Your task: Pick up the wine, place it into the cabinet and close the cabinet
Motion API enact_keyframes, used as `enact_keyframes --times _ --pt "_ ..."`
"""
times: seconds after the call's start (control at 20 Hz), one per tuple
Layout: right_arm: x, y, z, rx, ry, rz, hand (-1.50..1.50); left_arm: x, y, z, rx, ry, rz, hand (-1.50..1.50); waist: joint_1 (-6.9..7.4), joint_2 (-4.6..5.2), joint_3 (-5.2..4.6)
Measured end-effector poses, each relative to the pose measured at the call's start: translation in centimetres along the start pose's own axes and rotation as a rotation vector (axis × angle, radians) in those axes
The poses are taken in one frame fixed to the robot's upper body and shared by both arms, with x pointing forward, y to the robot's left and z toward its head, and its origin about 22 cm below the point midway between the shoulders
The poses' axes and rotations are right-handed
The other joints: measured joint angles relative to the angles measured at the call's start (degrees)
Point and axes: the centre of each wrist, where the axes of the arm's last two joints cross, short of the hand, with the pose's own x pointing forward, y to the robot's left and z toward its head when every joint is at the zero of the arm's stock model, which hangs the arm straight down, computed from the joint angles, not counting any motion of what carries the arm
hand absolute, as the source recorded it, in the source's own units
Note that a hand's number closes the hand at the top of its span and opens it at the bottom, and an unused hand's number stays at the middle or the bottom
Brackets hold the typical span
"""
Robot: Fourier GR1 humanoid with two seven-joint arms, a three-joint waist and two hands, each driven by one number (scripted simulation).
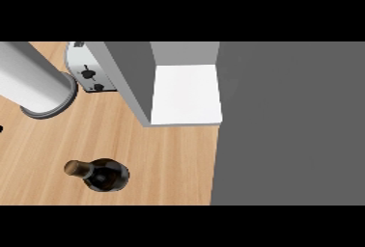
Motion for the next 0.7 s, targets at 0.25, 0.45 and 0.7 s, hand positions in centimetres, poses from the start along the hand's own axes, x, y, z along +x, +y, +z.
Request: enact_keyframes --times 0.25,0.45,0.7 --pt "-0.3 -0.1 0.3 -0.005 -0.009 0.0 -1.5 -3.3 1.2 -1.6 -0.009 0.04 -0.014 -1.5 0.08 0.0 0.0" --pt "-0.2 -0.3 0.2 -0.009 -0.009 0.006 -1.5 -6.0 1.5 -2.8 0.018 0.065 -0.034 -1.5 0.29 0.03 0.0" --pt "-0.4 -0.5 0.2 -0.015 -0.014 0.012 -1.5 -8.8 3.1 -3.5 0.095 0.043 -0.091 -1.5 0.28 0.05 -0.01"
